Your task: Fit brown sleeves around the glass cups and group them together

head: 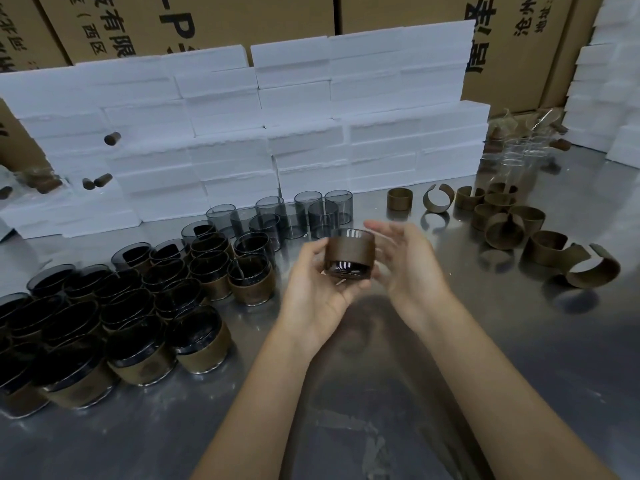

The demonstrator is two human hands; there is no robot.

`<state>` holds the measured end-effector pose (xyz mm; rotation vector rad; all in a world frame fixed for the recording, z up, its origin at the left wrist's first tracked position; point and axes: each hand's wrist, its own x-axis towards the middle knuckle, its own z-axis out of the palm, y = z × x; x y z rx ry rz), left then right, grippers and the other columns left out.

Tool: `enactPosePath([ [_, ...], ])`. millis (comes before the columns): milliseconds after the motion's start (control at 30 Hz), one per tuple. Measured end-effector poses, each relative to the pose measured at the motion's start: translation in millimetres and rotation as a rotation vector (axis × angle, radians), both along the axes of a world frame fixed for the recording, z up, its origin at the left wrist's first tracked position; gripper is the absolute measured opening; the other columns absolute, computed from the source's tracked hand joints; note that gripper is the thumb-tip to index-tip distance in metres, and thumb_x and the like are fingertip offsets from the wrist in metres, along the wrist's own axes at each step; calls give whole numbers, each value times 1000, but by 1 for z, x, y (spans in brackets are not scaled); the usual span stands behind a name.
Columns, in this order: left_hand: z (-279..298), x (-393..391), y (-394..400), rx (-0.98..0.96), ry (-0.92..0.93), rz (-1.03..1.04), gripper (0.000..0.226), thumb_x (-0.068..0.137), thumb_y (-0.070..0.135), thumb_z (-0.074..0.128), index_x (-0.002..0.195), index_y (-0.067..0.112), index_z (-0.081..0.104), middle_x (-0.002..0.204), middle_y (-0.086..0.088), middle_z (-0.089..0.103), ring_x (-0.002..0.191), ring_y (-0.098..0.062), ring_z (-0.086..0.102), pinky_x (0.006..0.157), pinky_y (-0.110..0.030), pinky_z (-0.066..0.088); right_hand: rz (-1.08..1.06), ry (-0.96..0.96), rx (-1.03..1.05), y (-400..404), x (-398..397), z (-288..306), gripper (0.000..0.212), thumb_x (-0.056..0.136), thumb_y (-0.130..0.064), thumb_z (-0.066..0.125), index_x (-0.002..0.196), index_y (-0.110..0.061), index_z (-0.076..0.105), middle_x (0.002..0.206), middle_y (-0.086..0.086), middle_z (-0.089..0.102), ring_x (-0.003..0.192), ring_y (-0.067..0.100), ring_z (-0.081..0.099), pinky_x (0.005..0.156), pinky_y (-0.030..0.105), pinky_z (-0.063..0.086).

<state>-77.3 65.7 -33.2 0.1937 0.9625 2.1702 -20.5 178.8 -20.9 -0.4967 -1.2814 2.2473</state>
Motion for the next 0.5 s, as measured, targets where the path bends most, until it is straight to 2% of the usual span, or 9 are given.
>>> enactPosePath([
  [67,2,-4,-6,93,-55,-24,40,90,30,59,102,-4,77,113,-25,71,98,-43,69,66,-32,62,208,11,-67,-2,2,-4,34,96,-13,37,111,-10,67,102,9,67,76,12,61,71,29,50],
  [100,1,-5,-8,121,-72,-20,40,94,30,57,97,-4,79,111,-25,73,100,-43,70,64,-31,61,289,15,-48,-3,2,-7,33,92,-10,38,108,-10,67,105,11,64,86,16,60,78,32,50],
  [167,1,-8,-8,148,-107,8,43,102,30,52,104,-7,74,111,-24,72,107,-41,65,59,-29,60,374,6,79,-5,3,-11,31,89,-12,46,110,-13,69,109,10,64,104,20,55,91,40,46],
  [267,0,-10,-8,147,-106,43,45,108,33,44,115,-6,66,109,-23,70,97,-32,66,60,-29,61,378,-36,256,-10,3,-11,38,86,-17,64,125,-19,67,117,7,70,110,17,59,95,40,44],
  [333,-2,-11,-7,126,-75,70,50,111,35,36,115,-7,64,107,-25,71,89,-30,71,67,-32,64,328,-74,311,-13,2,-11,49,85,-14,72,132,-24,63,127,10,70,116,22,63,98,43,47],
  [400,-3,-11,-7,66,-25,100,60,112,43,29,112,-6,65,98,-25,74,81,-31,75,67,-37,64,278,-92,371,-16,1,-12,55,85,-10,76,134,-30,61,127,9,71,120,27,65,102,45,49],
  [433,-4,-12,-6,0,16,122,64,111,47,26,116,-4,65,99,-25,75,81,-32,76,66,-39,64,267,-88,391,-17,1,-13,56,86,-8,75,134,-32,61,124,6,72,119,25,66,100,42,51],
  [500,-6,-16,-6,-190,130,185,68,109,54,25,127,1,64,110,-23,75,88,-30,74,63,-38,60,260,-76,415,-15,0,-15,57,87,-6,74,135,-35,60,120,-4,74,109,12,70,85,26,54],
])
